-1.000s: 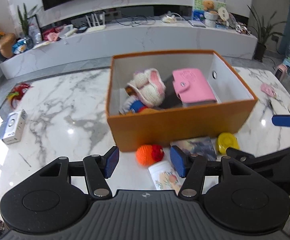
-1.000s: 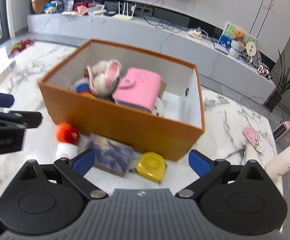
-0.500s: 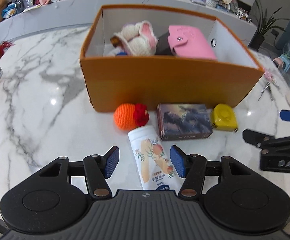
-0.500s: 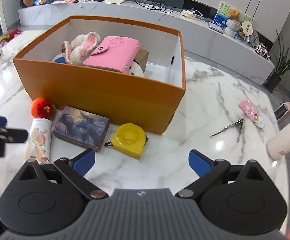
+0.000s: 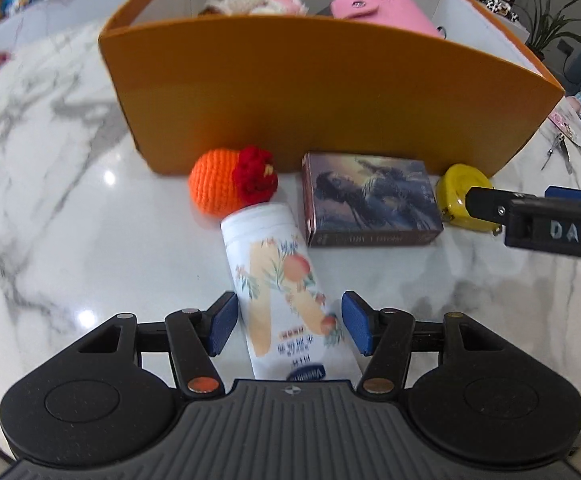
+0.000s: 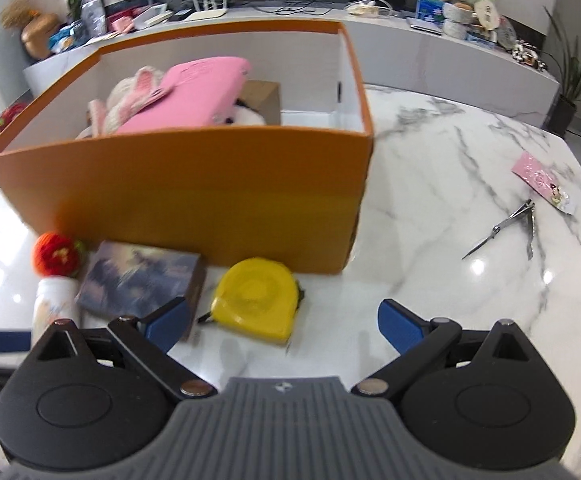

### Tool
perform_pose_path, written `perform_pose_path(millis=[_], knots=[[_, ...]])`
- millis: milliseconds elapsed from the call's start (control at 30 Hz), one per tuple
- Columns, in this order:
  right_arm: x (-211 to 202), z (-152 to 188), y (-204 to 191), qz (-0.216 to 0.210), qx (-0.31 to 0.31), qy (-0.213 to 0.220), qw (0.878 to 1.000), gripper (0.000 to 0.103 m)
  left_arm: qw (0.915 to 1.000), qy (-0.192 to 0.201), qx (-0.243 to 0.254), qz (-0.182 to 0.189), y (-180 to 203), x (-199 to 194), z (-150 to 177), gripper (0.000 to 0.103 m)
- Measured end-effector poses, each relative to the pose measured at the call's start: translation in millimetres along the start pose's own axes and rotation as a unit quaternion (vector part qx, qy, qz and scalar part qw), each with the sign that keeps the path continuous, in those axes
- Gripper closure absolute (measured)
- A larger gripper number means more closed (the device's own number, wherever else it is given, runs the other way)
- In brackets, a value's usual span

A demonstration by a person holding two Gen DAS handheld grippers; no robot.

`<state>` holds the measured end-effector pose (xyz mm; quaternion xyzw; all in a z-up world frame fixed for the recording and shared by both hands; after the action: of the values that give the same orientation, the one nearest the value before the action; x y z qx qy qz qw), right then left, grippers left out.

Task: Organize objects
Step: 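Move both tools to the Vaseline bottle and yellow tape measure beside the box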

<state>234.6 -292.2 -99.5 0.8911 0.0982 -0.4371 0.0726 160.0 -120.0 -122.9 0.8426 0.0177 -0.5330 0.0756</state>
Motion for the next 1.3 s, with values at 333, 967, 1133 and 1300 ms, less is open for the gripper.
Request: perform_pose_path(millis=[333, 967, 1133, 1300], knots=[[22.4, -7.4, 9.1, -0.020, 0.060, -0.018, 0.998, 0.026, 0.9993, 0.022, 0.019, -0.022, 0.9, 2.5, -1.5, 0.034], [34.2, -2.5, -21.9, 0.016, 0.001, -0.034, 0.999, 0.029, 0.9976, 0.059, -0.013, -0.034, 9.5, -0.4, 20.4, 0.009], [33.8, -2.0, -23.1, 0.015, 0.001, -0.034, 0.999, 0.029, 0.9959, 0.078, -0.025, -0.039, 7.5, -3.0, 22.3, 0.027], [30.8, -1.7, -22.8, 0.017, -0.005, -0.032, 0.999, 0.041, 0.9947, 0.082, -0.056, -0.028, -1.4, -9.1, 16.5, 0.045]])
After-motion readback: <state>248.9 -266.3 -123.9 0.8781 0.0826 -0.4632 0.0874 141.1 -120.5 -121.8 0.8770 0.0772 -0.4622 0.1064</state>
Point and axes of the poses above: each gripper's, at about its wrist camera, not at the fingertips, and x roughly the way its jaws point, y to its right, z to its underside, the point moved 8 cm from there along x, roughly the way its jaws point, and after that the axes turned 7 degrees about -x, right-handed, at the moved point
